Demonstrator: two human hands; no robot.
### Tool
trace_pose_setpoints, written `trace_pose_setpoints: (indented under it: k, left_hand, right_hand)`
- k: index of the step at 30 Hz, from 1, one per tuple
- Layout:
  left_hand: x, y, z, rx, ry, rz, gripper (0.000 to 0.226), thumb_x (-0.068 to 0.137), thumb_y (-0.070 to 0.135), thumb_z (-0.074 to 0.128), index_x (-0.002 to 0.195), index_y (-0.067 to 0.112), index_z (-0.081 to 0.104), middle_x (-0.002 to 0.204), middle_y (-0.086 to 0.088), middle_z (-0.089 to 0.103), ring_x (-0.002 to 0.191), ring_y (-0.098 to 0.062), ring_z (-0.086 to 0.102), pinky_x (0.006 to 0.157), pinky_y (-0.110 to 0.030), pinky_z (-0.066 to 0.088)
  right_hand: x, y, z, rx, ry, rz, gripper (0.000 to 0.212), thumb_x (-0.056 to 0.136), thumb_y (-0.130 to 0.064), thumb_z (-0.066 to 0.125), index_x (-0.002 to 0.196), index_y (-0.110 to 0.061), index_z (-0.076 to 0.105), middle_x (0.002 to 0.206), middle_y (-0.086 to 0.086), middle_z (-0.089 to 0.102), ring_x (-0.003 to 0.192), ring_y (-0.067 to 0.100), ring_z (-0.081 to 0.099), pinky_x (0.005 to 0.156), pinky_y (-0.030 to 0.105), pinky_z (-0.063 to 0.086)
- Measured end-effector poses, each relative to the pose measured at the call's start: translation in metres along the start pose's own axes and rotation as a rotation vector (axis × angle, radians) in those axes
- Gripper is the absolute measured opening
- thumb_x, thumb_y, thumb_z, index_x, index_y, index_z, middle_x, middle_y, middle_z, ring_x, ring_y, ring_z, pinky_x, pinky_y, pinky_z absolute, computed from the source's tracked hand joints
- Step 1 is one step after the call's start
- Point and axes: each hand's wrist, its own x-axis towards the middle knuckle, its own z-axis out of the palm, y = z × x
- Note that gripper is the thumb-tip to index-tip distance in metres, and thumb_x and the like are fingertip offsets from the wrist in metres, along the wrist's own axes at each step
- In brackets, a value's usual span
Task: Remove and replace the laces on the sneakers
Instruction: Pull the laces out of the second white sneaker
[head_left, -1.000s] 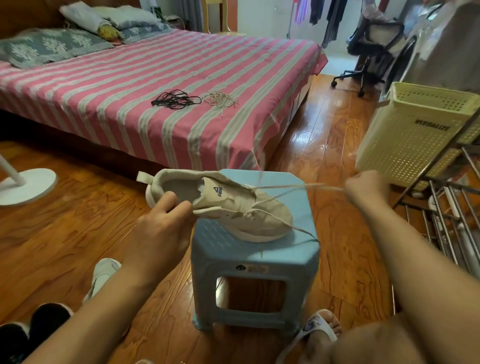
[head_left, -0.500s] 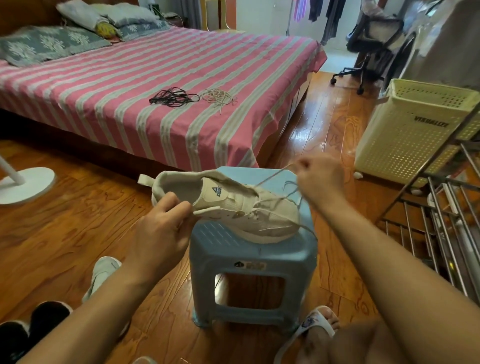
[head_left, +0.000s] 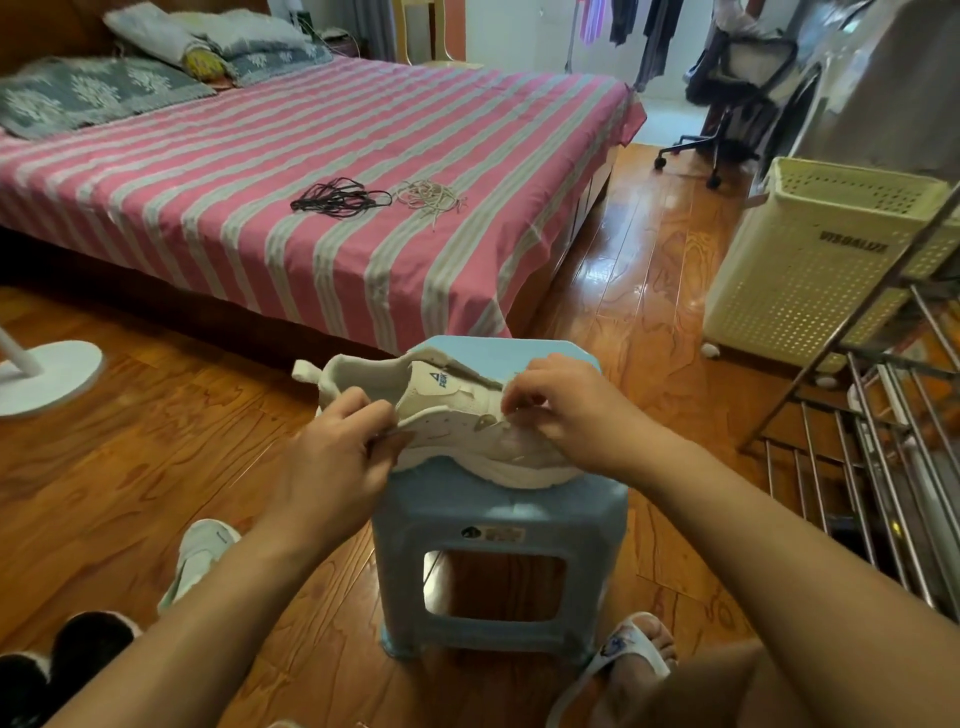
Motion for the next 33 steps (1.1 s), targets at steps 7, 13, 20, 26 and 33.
trace_pose_setpoints:
  k: [7, 13, 20, 26, 33]
  left_hand:
    - [0.001, 0.002, 0.005, -0.068, -0.043, -0.057, 0.019, 0.095, 0.03, 0.066, 0.078, 0.029, 0.057, 0.083, 0.011, 0.05, 0.075, -0.015, 0.058, 0.058, -0.043, 0.058]
    - [0.005, 0.0, 0.003, -0.079, -0.086, -0.065, 0.018, 0.093, 0.042, 0.062, 0.08, 0.032, 0.055, 0.085, 0.011, 0.052, 0.078, -0.014, 0.059, 0.059, -0.043, 0.058]
    - [0.012, -0.008, -0.015, -0.044, -0.133, -0.119, 0.016, 0.095, 0.034, 0.065, 0.082, 0.026, 0.061, 0.086, 0.008, 0.055, 0.073, -0.013, 0.063, 0.06, -0.038, 0.057]
    - [0.011, -0.023, -0.026, -0.072, -0.124, -0.181, 0.016, 0.094, 0.024, 0.069, 0.08, 0.025, 0.063, 0.086, 0.006, 0.058, 0.067, -0.01, 0.068, 0.059, -0.04, 0.06]
    - [0.01, -0.009, -0.018, -0.074, -0.148, -0.128, 0.014, 0.095, 0.026, 0.069, 0.082, 0.026, 0.064, 0.086, 0.009, 0.057, 0.074, -0.011, 0.065, 0.06, -0.038, 0.059]
  right_hand:
    - [-0.003, 0.002, -0.01, 0.008, 0.057, 0.036, 0.008, 0.087, -0.024, 0.076, 0.091, -0.019, 0.072, 0.083, -0.01, 0.055, 0.077, 0.009, 0.053, 0.069, 0.031, 0.047]
    - [-0.008, 0.002, -0.004, 0.01, -0.127, -0.089, 0.009, 0.085, -0.018, 0.077, 0.094, -0.021, 0.076, 0.09, -0.01, 0.062, 0.085, 0.01, 0.058, 0.076, 0.032, 0.051]
    - [-0.008, 0.014, -0.002, -0.154, 0.016, -0.262, 0.006, 0.089, -0.009, 0.07, 0.088, -0.015, 0.069, 0.088, -0.002, 0.061, 0.074, 0.017, 0.054, 0.06, 0.037, 0.049]
    - [-0.015, 0.026, -0.007, 0.023, 0.19, -0.143, 0.006, 0.089, -0.014, 0.073, 0.094, -0.013, 0.072, 0.093, -0.003, 0.063, 0.08, 0.014, 0.059, 0.067, 0.039, 0.054]
    - [0.0, -0.005, 0.028, -0.072, 0.092, -0.24, 0.008, 0.088, -0.016, 0.065, 0.09, -0.014, 0.073, 0.088, 0.002, 0.064, 0.077, 0.025, 0.061, 0.062, 0.044, 0.053]
